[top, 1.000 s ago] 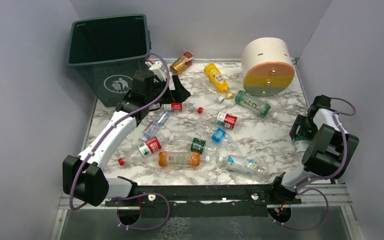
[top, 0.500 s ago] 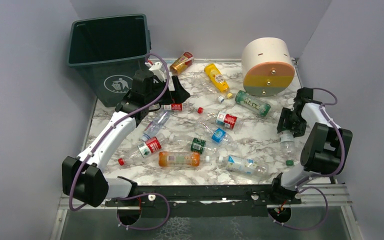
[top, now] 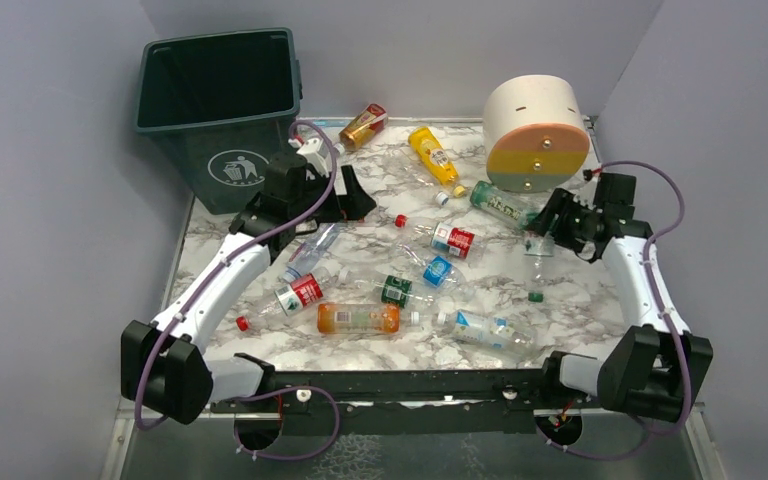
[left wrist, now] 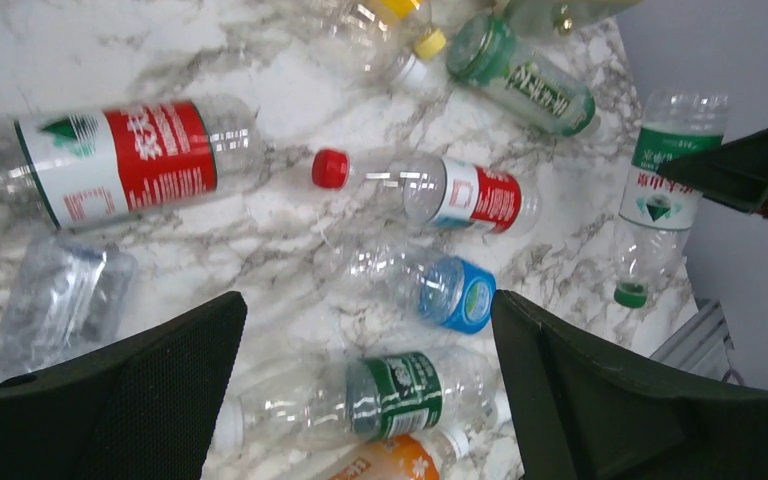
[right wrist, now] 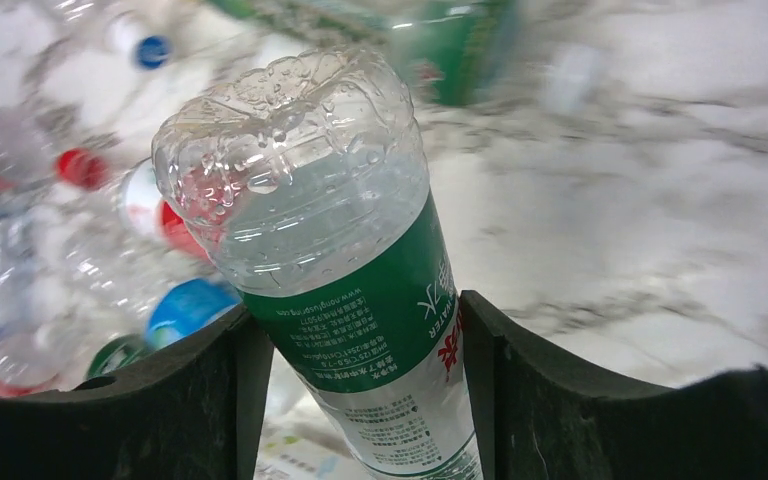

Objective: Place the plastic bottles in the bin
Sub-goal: Pick up the plastic bottle at the center of the board.

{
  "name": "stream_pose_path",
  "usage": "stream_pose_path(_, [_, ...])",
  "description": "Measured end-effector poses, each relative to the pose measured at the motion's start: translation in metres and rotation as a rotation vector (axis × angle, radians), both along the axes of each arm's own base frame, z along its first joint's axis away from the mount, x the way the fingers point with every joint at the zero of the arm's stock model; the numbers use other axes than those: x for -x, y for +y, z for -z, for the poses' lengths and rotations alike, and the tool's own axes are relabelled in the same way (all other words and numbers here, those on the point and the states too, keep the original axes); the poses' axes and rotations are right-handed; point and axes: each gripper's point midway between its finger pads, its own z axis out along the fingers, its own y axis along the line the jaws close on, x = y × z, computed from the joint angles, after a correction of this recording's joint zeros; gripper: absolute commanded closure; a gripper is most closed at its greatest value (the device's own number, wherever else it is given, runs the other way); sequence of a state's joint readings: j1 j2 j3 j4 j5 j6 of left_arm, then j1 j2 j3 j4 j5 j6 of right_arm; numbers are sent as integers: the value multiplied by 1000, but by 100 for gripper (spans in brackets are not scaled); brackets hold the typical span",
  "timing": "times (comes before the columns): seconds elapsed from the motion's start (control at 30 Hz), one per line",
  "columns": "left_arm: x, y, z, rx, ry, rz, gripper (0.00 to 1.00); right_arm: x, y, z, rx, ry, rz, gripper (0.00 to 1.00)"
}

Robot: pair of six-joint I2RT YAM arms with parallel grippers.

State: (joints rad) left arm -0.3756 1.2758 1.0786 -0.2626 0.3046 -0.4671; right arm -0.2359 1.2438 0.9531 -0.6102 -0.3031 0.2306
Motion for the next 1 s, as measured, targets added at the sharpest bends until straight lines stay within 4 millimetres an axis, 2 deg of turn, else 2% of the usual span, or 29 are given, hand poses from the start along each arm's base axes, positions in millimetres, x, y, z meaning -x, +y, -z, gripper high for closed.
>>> stream_pose_path(0.17, [36,0,34,15,73,11,1,-11,67,-17,-103,-103,-161,45])
stream_pose_path(0.4, [95,-46,66,37,117,150,1,-14,147,-49,-171,-201,-357,45])
stream_pose_path(0.47, [105,-53,74,39,130,177,1,-15,172,-61,-192,-229,-416,44])
stream_pose_path(0.6, [109,-52,87,37,145,166,1,-11,216,-73,-236,-261,-514,44])
stream_pose_path(0.73, [106,-49,78,48,112,146,1,-4,249,-65,-272,-236,-576,44])
stream_pose_path(0.87, [101,-51,59,88,55,133,1,-1,270,-62,-321,-225,-592,44])
stream_pose_path(1.0, [99,-54,58,97,48,130,1,-1,287,-74,-386,-251,-602,44])
